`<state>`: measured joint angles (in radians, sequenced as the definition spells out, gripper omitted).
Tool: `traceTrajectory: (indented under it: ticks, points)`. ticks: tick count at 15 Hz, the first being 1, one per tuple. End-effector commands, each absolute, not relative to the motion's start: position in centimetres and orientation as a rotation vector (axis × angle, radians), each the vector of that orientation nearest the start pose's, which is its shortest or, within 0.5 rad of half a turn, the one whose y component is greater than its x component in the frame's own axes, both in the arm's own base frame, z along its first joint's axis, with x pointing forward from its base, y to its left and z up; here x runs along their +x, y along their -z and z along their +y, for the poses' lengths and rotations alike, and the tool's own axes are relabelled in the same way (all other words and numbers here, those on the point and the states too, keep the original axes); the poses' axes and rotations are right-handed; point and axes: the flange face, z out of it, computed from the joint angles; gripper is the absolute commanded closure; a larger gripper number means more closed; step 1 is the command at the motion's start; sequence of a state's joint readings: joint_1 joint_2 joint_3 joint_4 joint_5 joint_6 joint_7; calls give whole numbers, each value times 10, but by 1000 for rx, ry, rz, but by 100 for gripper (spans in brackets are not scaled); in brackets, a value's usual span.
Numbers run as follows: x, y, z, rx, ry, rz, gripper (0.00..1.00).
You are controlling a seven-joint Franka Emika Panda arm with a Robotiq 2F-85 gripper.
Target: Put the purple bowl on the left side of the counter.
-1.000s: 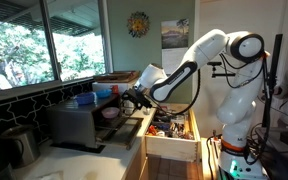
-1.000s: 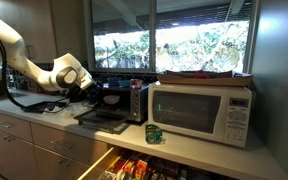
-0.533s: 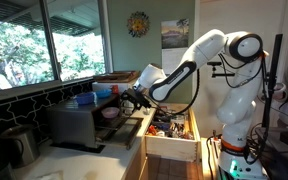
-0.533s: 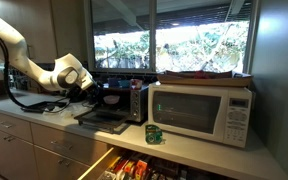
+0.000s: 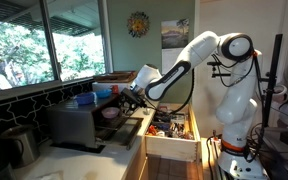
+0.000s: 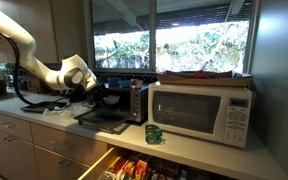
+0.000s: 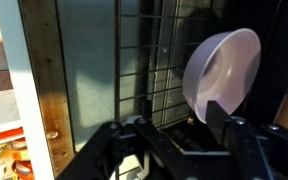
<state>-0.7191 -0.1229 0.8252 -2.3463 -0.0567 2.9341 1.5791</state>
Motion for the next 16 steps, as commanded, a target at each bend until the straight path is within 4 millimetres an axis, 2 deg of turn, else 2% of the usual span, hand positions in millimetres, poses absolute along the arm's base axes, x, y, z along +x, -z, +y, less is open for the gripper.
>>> traceTrajectory:
  ticks: [1,11,16]
  points:
    - [547,-440,71,-2006,682,1725,38]
    - [567,-430,75,-2021,646,1733,50]
    - [578,-425,76,-2038,641,1724,49]
